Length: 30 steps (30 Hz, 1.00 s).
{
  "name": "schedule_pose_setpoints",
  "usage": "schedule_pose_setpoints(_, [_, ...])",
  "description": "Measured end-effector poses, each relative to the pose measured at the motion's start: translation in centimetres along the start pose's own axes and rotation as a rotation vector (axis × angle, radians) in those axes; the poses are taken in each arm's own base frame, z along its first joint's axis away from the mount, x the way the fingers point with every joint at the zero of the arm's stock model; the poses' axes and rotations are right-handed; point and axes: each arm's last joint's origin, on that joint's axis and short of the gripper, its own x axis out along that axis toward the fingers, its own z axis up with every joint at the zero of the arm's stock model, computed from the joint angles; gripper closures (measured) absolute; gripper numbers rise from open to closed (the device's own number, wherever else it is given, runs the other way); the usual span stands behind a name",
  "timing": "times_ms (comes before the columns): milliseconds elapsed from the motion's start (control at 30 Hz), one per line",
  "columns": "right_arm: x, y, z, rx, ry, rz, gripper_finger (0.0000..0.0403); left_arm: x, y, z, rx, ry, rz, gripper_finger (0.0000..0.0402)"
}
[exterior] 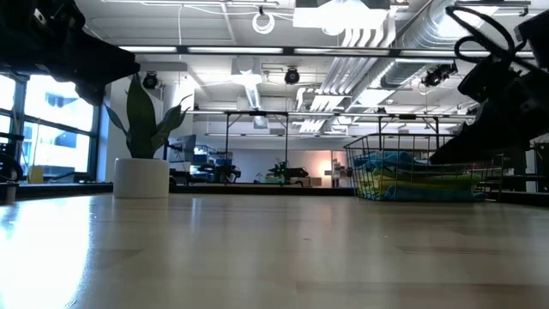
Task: Fold microfiber towels
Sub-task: Return to Home Position
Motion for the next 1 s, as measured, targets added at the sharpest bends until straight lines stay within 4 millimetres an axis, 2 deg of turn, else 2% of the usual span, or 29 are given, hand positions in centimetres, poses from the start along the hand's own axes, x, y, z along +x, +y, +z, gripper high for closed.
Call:
schedule_pose_setpoints(267, [-1.9,-0.5,1.4,0.064,-0.109,0.049,0.0231,0.0,0.0,0.0,-0.003,-0.004,-0.001,0.0300])
schedule_pose_setpoints(500, [-3.8,-1.1,3.1,0.173,-0.296,0.105,0.0231,-0.4,0.5,0.9,-0.052,-0.081,0.016,0.0300])
schedule_pose_setpoints(833, [-5.7,-3.0,5.1,0.321,-0.567,0.062,0.0231,-0.9,2.9,2.5,-0.118,-0.261,0.202,0.0300])
schedule_pose_setpoints(1000, [-5.7,-4.0,5.4,0.341,-0.614,-0.042,0.0231,-0.8,4.0,2.8,-0.105,-0.292,0.323,0.0300])
